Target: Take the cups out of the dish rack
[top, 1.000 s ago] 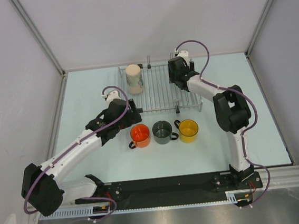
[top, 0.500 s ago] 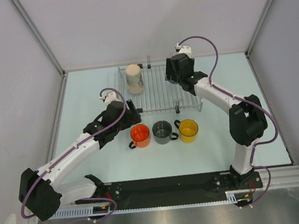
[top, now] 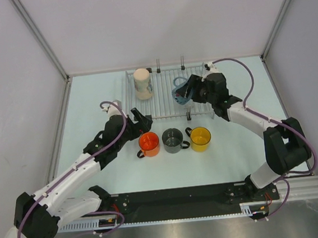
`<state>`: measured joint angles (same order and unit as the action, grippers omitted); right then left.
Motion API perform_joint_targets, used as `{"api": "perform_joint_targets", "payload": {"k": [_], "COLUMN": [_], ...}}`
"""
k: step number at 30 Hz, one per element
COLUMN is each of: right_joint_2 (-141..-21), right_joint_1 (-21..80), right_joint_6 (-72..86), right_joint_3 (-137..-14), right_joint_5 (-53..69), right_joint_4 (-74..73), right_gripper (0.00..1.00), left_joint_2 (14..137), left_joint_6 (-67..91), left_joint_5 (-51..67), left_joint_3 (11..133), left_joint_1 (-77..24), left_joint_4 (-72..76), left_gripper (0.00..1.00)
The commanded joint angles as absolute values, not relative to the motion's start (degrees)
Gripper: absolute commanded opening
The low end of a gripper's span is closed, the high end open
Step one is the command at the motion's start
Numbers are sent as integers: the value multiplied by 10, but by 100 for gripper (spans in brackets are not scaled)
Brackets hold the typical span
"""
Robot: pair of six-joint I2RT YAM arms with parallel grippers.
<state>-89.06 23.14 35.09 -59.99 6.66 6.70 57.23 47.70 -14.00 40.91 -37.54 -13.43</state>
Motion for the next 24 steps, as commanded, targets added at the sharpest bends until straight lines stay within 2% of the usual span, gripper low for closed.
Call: {"api": "perform_joint_targets", "payload": {"k": [1,7,11,18,24], "right_joint_2": [-840,-874,-890,-850,-798], "right_joint_1": [203,170,175,216,265], "right_joint_6": [460,641,712,713,666], "right_joint_3": [-553,-470,-433,-396,-374], "right_joint_5": [197,312,330,333,322], "right_joint_4": [277,569,677,689,628], "right_gripper": [0,0,0,0,0], "left_joint_2": [555,557,552,555,549], "left_joint_6": [503,502,504,509,422], "left_joint_5": [-99,-60,-32,-16,-46], "left_joint_3": [386,375,353,307,294], "left_joint_1": [-378,-378,-378,-398,-441], "left_joint_4": [-29,50,120,236,282], "left_gripper": [100,100,100,98,96]}}
